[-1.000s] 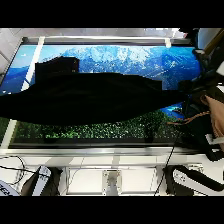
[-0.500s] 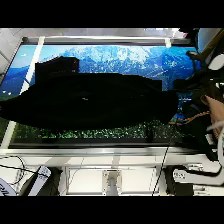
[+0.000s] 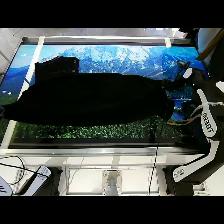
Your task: Fold the clothes and pants, and hang the long-sleeved shirts on hangers.
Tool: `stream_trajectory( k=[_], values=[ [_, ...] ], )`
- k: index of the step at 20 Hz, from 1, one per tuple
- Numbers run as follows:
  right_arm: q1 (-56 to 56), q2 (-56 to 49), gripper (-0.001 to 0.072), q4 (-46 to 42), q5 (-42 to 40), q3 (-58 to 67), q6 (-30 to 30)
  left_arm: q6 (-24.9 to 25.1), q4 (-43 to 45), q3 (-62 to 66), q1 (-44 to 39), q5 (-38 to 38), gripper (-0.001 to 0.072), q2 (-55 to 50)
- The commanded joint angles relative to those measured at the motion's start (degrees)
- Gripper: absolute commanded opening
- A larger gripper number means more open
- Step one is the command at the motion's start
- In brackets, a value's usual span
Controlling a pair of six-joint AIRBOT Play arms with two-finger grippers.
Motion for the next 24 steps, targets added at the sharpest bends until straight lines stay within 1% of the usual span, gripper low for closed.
stream_trajectory(
  k=[1,2,3,4,5,7,8,10,12,14,16,18,24],
  values=[
    [-1.0,-0.8,0.0508,-0.6,-1.4,4.5,5.8,-0.9,0.0,0.0,0.0,-0.2,0.0019,-0.1],
    [-1.9,-0.5,0.0509,-2.3,4.2,6.7,5.5,-0.8,0.0,0.0,0.0,-0.2,0.0019,-0.1],
    [-3.2,0.2,0.0502,-3.5,11.1,8.5,3.1,-0.8,0.0,0.0,0.0,-0.3,0.0019,0.0],
    [-4.5,1.7,0.0407,-3.5,17.0,8.9,-0.9,-0.8,0.0,0.0,0.0,-0.3,0.002,0.0],
    [-5.9,3.9,0.0346,-3.5,22.8,8.3,-5.6,-0.8,0.0,0.0,0.0,-0.3,0.0019,0.0],
    [-9.0,9.4,0.0339,-3.0,29.9,3.9,-10.5,-0.8,0.0,0.0,0.0,-0.2,0.0019,0.0],
    [-10.8,12.5,0.034,-1.8,30.9,-0.3,-11.5,-0.8,0.0,0.0,0.0,-0.2,0.0019,0.0],
    [-15.1,19.2,0.034,6.2,29.1,-13.0,-13.2,-0.8,0.0,0.0,0.0,-0.3,0.0019,0.0],
    [-19.3,24.1,0.0341,18.3,23.8,-27.4,-16.1,-0.8,0.0,0.0,0.0,-0.3,0.002,0.0],
    [-21.4,25.3,0.0349,25.6,17.5,-37.5,-19.3,-0.8,0.0,0.0,0.0,-0.3,0.002,0.0],
    [-21.2,25.0,0.0348,27.1,12.0,-43.0,-20.6,-0.8,0.0,0.0,0.0,-0.4,0.0019,0.0],
    [-20.9,24.7,0.0349,27.3,9.2,-45.2,-21.8,-0.8,0.0,0.0,0.0,-0.4,0.0019,0.0],
    [-19.8,23.8,0.0348,27.5,1.7,-45.3,-21.7,-0.8,0.0,0.0,0.0,-0.6,0.002,-0.1]
  ],
)
